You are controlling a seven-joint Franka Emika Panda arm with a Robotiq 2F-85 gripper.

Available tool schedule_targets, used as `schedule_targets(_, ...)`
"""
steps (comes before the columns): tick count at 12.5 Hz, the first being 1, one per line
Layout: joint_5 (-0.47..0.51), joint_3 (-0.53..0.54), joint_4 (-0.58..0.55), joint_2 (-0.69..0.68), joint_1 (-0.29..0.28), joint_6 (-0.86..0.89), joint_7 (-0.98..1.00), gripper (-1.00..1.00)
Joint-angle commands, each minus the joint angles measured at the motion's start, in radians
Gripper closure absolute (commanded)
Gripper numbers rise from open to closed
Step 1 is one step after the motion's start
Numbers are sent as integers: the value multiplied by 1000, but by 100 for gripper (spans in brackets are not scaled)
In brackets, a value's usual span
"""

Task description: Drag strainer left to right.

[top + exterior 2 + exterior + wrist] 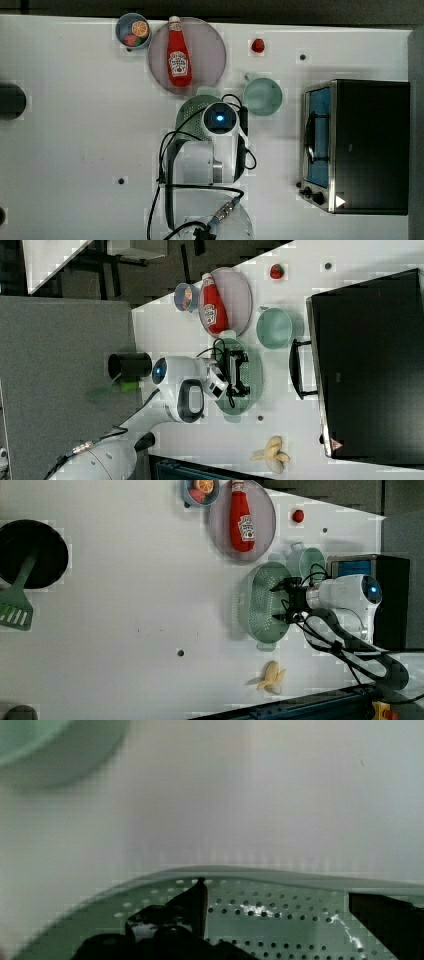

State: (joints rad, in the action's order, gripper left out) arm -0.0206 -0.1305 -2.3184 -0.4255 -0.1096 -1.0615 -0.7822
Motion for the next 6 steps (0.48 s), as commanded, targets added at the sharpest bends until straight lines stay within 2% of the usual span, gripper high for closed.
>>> schedule_targets(1, 10, 32, 13, 62, -12, -15, 136, -100)
schedule_targets(4, 9, 90, 15, 165, -14, 21, 234, -100)
schedule_targets(6, 10, 98, 41, 237, -13, 94, 385, -100)
